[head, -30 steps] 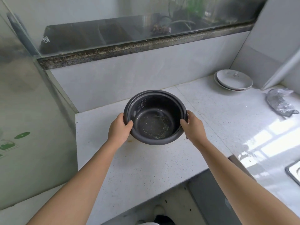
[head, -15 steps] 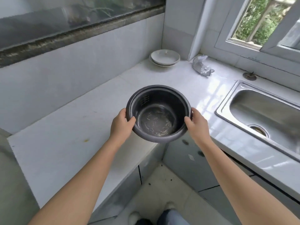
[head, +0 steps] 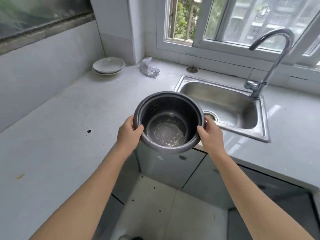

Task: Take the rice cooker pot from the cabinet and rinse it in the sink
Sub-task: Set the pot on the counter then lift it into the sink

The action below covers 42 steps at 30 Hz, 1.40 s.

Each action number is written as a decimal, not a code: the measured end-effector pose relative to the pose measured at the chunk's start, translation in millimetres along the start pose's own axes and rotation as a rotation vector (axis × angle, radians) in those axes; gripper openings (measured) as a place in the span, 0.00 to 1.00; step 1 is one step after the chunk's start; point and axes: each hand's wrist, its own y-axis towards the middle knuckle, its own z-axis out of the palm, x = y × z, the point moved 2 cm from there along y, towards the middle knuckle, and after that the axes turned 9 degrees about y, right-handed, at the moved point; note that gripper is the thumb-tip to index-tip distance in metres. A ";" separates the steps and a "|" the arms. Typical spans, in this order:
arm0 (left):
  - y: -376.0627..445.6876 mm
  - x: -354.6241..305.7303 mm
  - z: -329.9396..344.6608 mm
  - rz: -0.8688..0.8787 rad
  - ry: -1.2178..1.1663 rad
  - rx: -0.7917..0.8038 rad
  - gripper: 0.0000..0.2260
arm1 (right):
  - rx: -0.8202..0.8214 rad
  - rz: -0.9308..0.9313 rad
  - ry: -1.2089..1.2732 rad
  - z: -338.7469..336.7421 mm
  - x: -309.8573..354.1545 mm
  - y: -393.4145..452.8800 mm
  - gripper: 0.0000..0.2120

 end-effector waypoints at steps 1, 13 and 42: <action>-3.7 -9.2 11.3 0.012 -0.010 0.019 0.06 | -0.021 0.008 0.001 -15.0 -4.1 -1.9 0.10; -31.2 -81.9 117.6 0.088 -0.020 0.231 0.06 | -0.198 0.130 -0.043 -143.6 -45.2 -26.7 0.07; 175.2 -150.9 231.7 0.131 -0.012 0.349 0.06 | -0.342 0.211 -0.108 -154.6 -98.7 178.3 0.23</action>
